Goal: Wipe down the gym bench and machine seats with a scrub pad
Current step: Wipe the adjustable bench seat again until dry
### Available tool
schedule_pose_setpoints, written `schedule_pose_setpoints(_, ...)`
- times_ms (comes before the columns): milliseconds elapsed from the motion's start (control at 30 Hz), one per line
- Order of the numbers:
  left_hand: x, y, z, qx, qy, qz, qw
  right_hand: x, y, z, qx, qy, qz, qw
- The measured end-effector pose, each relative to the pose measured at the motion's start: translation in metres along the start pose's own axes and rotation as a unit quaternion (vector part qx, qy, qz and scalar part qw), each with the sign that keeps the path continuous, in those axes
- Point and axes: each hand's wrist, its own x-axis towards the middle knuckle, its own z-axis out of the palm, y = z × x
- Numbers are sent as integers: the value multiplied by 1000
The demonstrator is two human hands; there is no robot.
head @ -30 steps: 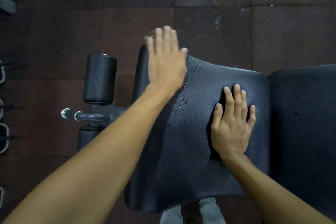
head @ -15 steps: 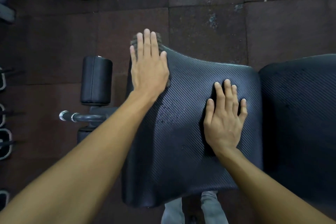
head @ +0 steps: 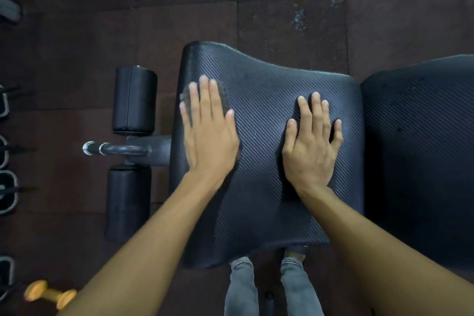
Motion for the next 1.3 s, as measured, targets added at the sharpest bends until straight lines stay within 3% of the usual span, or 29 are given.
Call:
schedule_pose_setpoints(167,-12,59,20,10,16,49,999,0,1,-6,42,-13,0,999)
schedule_pose_setpoints(367,-105,59,24,-68,-30,77,994,8,16,-41,266,-118,14,957)
schedule_pose_setpoints(433,-105,54,13,-161,-45,75,983,-2,11,-51,262,-102,12,960)
schedule_pose_setpoints(500,-100,41,1,-199,-7,56,978,-23,0,-55,253,-78,-16,964)
schedule_pose_setpoints(600,-93,10,-6,-156,42,13,987,-57,-26,-54,234,-89,-54,967)
schedule_pose_setpoints(733,-91,-24,3,-91,19,6,996,-85,-49,-28,114,-142,-69,981)
schedule_pose_setpoints(933,-92,-30,11,-74,20,9,997,-94,-51,2,1,-53,-70,996)
schedule_pose_setpoints(1133,-93,-31,13,-77,17,13,997,-95,-47,13,5,3,-80,997)
schedule_pose_setpoints(1300,-92,-32,4,-119,-16,8,993,-91,-48,3,83,-30,-72,993)
